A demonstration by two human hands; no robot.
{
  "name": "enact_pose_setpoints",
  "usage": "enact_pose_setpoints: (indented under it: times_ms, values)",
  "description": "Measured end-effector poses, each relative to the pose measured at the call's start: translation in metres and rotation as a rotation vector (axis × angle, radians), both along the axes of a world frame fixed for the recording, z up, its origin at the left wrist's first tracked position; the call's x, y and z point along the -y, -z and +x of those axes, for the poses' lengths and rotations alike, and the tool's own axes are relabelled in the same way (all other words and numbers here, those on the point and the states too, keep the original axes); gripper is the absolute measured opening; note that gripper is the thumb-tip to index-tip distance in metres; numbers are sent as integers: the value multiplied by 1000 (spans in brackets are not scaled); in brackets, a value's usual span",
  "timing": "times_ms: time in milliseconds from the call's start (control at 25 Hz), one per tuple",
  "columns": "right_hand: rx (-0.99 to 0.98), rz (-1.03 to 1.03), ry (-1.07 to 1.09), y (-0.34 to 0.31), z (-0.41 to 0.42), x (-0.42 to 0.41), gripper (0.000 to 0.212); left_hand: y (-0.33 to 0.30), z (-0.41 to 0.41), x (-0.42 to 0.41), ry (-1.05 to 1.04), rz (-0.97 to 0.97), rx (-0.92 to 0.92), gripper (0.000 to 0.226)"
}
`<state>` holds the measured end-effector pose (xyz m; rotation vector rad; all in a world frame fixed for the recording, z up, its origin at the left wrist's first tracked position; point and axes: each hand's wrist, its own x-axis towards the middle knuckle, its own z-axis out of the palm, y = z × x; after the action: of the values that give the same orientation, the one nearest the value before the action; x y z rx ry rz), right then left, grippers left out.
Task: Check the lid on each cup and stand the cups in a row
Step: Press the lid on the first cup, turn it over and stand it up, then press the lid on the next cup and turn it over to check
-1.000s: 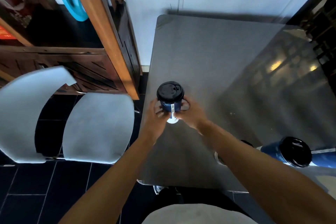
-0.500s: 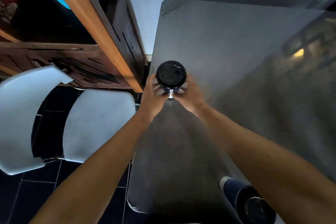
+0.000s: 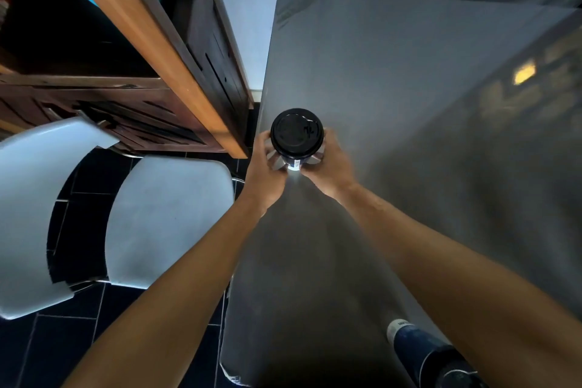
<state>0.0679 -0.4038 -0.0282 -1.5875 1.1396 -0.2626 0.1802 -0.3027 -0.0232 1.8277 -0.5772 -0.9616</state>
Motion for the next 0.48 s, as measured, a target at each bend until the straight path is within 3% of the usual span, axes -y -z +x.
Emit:
enact_pose_setpoints:
  times_ms: [160, 280, 480]
  values:
    - [-131, -27, -54, -5, -10, -3, 80, -5, 3, -10, -42, 35, -37, 86]
    - [-236, -13, -68, -20, -33, -10, 90, -11, 2, -32, -121, 93, -59, 82]
    - [-321, -145, -64, -56, -86, -32, 76, -17, -21, -81, -153, 91, -81, 69]
